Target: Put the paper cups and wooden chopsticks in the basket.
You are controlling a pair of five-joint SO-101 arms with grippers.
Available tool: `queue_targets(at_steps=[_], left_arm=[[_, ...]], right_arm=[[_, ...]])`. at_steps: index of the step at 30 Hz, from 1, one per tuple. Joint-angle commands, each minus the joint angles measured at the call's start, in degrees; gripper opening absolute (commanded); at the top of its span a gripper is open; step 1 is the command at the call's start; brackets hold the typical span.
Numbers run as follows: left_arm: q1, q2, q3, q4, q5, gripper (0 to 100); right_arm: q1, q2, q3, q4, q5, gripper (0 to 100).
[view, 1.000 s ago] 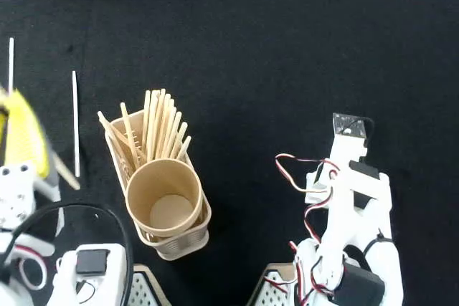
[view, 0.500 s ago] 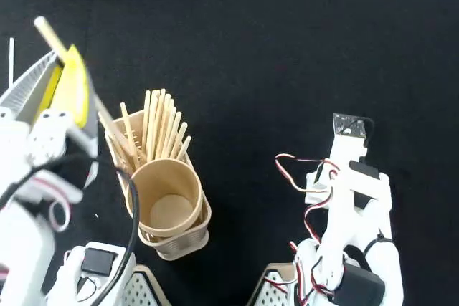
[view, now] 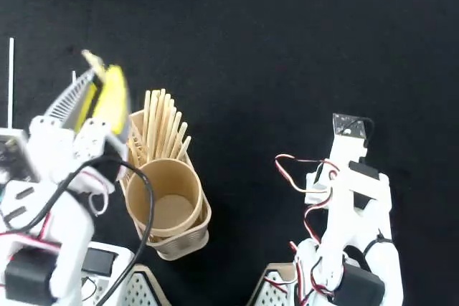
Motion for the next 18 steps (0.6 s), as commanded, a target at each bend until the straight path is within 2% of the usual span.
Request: queue_targets(at_steps=[1, 5, 9, 11, 15, 16, 18], left_arm=[[0.57, -2.90, 2.42, 1.41, 0.53, 21], [0.57, -3.16, -0.04, 2.46, 0.53, 21], [-0.75, -2.99, -8.57, 7.47, 0.09, 21], [-8.04, -2.64, -13.93, 9.85, -0.70, 20], [-30.55, 6.59, -18.51, 12.66, 0.26, 21], [-33.63, 10.81, -18.95, 12.92, -0.09, 21], [-35.56, 19.96, -19.03, 12.84, -2.90, 21]], right_arm=[[0.79, -0.84, 0.13, 0.18, 0.35, 38.2], [0.79, -0.84, 0.13, 0.18, 0.35, 38.2], [0.79, -0.84, 0.13, 0.18, 0.35, 38.2], [0.79, -0.84, 0.13, 0.18, 0.35, 38.2], [0.79, -0.84, 0.13, 0.18, 0.35, 38.2], [0.79, -0.84, 0.13, 0.09, 0.35, 38.2], [0.79, -0.84, 0.13, 0.09, 0.35, 38.2]])
